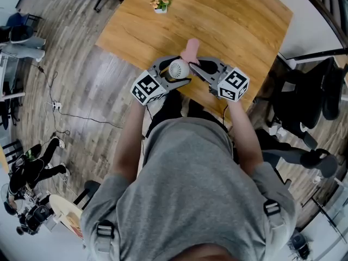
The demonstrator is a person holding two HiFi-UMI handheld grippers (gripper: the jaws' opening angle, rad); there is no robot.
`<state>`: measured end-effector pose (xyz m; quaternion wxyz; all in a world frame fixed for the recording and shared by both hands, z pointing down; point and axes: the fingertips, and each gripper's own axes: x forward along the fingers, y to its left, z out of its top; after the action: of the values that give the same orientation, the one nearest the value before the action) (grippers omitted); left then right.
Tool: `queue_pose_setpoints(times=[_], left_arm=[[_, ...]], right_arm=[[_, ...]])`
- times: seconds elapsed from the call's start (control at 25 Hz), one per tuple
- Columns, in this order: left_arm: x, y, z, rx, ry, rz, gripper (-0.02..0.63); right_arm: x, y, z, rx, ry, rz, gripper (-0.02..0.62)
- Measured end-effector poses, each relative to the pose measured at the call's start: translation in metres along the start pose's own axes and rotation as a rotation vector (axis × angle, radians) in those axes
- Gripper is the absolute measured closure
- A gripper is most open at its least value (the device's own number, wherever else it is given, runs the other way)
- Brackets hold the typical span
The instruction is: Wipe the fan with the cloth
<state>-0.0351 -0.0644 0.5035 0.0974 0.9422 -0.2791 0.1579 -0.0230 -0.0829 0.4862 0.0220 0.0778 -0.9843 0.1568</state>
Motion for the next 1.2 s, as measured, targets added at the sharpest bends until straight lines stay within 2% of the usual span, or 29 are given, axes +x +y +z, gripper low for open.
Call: queue_pose_setpoints(times=[0.2,0.32,0.44,0.6,0.84,1.08,1.2], left_arm=[[-0.012,0.016,0.006,-0.075,-0.061,-0.012,0.216],[-0.021,0.03,0.015,-0.105,-0.097,-0.033,0.216],[-0.024,0.037,0.024,-0.124,-0.122,-0.077,0.216],[-0.024,0.041,0.027,-0.17,-0.142,-0.138,0.216],[-0.024,0.048,0.041,-0.286,-0.236,-0.237,0.216],[-0.035,0.064,0.051,-0.402,-0.289,-0.309,0.216],[-0.041,0.069,0.053,-0.464,-0.317,-0.38,0.216]], right_arm=[[0.008,0.004,0.001,0.012,-0.008,0.014,0.557],[0.016,0.007,-0.007,-0.033,0.056,0.017,0.557],[0.025,0.013,-0.012,-0.078,0.107,0.04,0.558],[0.03,0.014,-0.008,-0.102,0.109,0.058,0.558],[0.045,0.019,-0.009,-0.212,0.19,0.054,0.558],[0.057,0.025,0.003,-0.243,0.191,0.11,0.557],[0.06,0.03,0.015,-0.215,0.156,0.168,0.557]])
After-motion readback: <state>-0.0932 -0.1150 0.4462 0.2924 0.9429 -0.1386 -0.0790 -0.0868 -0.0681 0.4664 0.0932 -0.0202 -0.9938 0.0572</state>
